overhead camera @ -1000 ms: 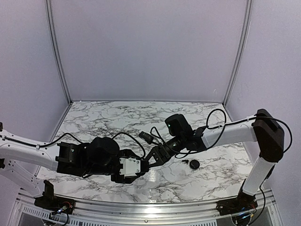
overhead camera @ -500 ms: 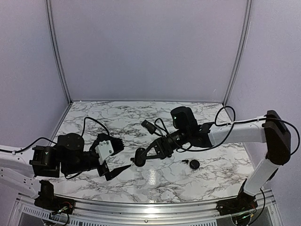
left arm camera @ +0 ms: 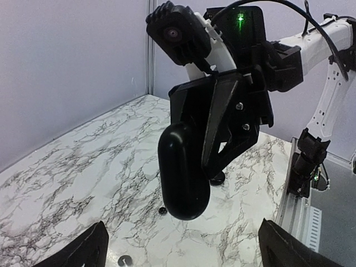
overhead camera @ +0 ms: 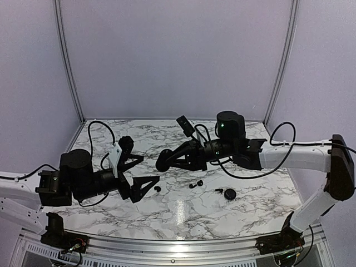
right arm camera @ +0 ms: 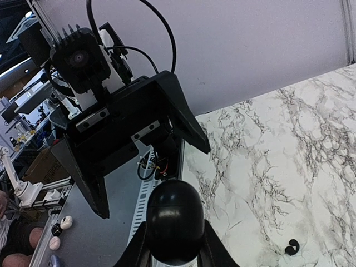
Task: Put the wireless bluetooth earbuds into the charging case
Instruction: Open the charging case, then pass from the right arm to the left
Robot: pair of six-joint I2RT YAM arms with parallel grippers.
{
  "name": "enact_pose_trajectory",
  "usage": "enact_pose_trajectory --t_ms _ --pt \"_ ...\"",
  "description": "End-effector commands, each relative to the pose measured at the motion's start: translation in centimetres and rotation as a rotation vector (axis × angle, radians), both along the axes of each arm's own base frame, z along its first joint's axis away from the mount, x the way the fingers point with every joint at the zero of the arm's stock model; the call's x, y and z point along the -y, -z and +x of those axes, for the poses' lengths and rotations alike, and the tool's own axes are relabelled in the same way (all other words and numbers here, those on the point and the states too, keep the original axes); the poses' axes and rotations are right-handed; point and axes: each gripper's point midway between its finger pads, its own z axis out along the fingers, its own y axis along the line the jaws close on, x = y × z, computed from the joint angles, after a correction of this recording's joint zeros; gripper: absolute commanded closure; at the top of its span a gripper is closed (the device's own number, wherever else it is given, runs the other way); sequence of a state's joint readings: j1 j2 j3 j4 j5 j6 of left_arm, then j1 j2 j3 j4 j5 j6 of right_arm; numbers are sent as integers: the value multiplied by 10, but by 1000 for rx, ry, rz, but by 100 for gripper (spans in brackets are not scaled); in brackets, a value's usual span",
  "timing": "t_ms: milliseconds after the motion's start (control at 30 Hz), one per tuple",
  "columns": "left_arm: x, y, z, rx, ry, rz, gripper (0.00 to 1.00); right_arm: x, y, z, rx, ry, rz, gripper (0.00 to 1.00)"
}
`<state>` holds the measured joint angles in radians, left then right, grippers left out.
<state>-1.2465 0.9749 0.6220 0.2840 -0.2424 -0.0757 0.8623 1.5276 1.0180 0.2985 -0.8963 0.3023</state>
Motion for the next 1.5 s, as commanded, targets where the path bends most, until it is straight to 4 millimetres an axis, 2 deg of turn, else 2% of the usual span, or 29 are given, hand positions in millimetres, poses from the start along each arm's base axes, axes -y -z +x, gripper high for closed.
enact_pose_trajectory --t_ms 0,467,633,833,933,1067,1200,1333,1467 --pt "8 -23 4 -67 12 -126 5 -5 -31 -7 145 -21 79 100" --pt "-14 -17 41 -120 -122 -171 17 -1 -39 -31 161 -125 139 100" --pt "-28 -20 49 -123 -159 -199 18 1 -40 -34 156 -136 149 100" --pt "-39 -26 48 -100 -167 -219 17 0 -38 -32 150 -126 148 100" --pt "-41 -24 40 -88 -129 -230 17 1 -43 -32 148 -126 165 100" --pt "-40 -27 16 -27 7 -275 15 5 -56 -25 164 -85 211 100" --pt "-45 -40 -12 82 147 -381 15 10 -85 -19 212 -39 318 100" --pt "-39 -51 -24 161 221 -398 16 12 -111 -20 223 -26 433 100" --pt "-30 -68 -26 218 254 -411 19 7 -129 -22 242 -25 514 100"
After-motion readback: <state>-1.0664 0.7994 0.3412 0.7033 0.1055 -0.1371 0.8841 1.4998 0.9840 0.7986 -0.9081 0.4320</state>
